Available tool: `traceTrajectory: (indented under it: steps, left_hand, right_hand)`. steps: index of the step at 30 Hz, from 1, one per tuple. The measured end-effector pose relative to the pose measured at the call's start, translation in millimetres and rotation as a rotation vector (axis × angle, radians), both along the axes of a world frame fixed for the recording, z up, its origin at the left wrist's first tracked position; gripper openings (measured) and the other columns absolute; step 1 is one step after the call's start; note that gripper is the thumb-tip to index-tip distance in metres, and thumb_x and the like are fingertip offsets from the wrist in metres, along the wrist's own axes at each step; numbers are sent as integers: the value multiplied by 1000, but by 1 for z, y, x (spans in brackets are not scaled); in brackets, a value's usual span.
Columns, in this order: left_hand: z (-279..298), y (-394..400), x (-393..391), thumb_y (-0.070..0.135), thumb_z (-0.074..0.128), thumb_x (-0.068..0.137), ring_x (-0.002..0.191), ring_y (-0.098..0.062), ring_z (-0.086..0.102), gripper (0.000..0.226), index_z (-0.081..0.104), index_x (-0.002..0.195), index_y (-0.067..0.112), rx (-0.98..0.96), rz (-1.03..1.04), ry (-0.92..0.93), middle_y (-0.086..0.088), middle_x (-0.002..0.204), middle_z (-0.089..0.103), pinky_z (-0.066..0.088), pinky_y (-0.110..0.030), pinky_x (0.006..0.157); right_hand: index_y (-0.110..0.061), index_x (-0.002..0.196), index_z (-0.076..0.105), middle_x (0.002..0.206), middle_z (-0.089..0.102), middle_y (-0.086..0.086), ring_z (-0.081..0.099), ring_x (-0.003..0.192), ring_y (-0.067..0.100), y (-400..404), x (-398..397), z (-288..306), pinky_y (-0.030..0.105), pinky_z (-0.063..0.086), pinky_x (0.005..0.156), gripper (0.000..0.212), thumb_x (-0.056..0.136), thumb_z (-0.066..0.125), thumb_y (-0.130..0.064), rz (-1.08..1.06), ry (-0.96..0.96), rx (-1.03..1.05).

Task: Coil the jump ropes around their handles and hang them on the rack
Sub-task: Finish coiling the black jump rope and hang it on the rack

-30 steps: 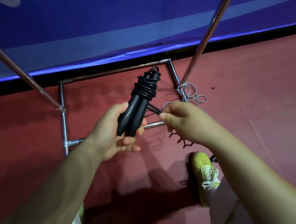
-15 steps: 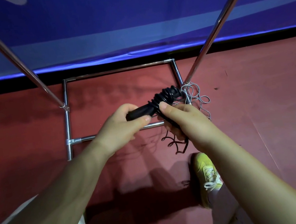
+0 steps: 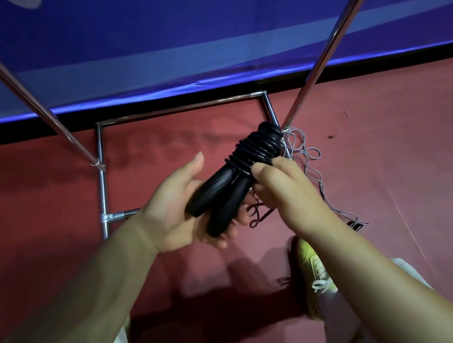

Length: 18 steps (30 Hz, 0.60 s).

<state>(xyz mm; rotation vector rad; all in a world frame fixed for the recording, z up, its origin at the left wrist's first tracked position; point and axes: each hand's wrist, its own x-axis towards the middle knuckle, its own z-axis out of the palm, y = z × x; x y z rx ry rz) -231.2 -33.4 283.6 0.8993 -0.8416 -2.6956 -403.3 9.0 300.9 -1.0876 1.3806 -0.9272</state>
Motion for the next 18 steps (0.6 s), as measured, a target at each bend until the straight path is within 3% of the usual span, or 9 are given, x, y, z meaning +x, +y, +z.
traceTrajectory:
  steps: [3, 5, 8, 10, 13, 15, 18]
  left_hand:
    - [2, 1, -1, 73, 37, 74, 47, -14, 47, 72, 68, 89, 9, 86, -66, 93, -4, 66, 53, 38, -20, 44]
    - [2, 1, -3, 73, 34, 74, 45, -12, 42, 70, 61, 86, 9, 3, -44, 3, -2, 63, 50, 31, -19, 40]
    - [-1, 4, -8, 72, 35, 76, 44, -12, 42, 69, 58, 87, 8, -204, 22, -195, -2, 62, 51, 26, -18, 38]
    - [-4, 5, -10, 67, 34, 78, 44, -14, 45, 66, 61, 88, 7, -328, 79, -292, -3, 62, 55, 28, -18, 38]
    - [-3, 6, -11, 63, 32, 79, 45, -15, 48, 62, 62, 86, 9, -490, 145, -420, -1, 60, 58, 28, -18, 39]
    - [-4, 5, -11, 59, 34, 78, 45, -15, 47, 58, 62, 84, 8, -533, 177, -467, 0, 58, 58, 28, -18, 38]
    - [-5, 3, -10, 54, 36, 88, 44, -15, 47, 55, 62, 86, 5, -449, 232, -461, -2, 58, 57, 28, -18, 38]
  right_hand:
    - [-37, 65, 59, 56, 52, -21, 46, 55, -2, 1, -3, -4, 15, 33, 59, 25, 86, 45, -39, 92, 71, -75]
    - [-36, 77, 54, 64, 56, -28, 50, 65, -7, 0, -6, -4, 16, 34, 68, 22, 92, 40, -43, 128, 215, -82]
    - [-35, 79, 47, 69, 50, -20, 49, 64, -12, -1, -8, -5, 15, 34, 66, 25, 102, 37, -37, 160, 389, -17]
    - [-34, 80, 48, 72, 50, -18, 50, 66, -9, -2, -5, -3, 12, 36, 66, 26, 102, 35, -34, 168, 430, 3]
    - [-17, 90, 59, 78, 59, -7, 56, 77, 9, -4, -4, -4, 31, 43, 77, 35, 101, 35, -39, 175, 470, 12]
    - [-4, 81, 57, 63, 51, -3, 52, 64, 18, -5, -5, -6, 36, 44, 69, 53, 98, 37, -49, 155, 498, 104]
    - [-9, 68, 49, 58, 50, 3, 60, 57, 21, -7, -6, -8, 32, 43, 60, 57, 87, 47, -63, 48, 454, 194]
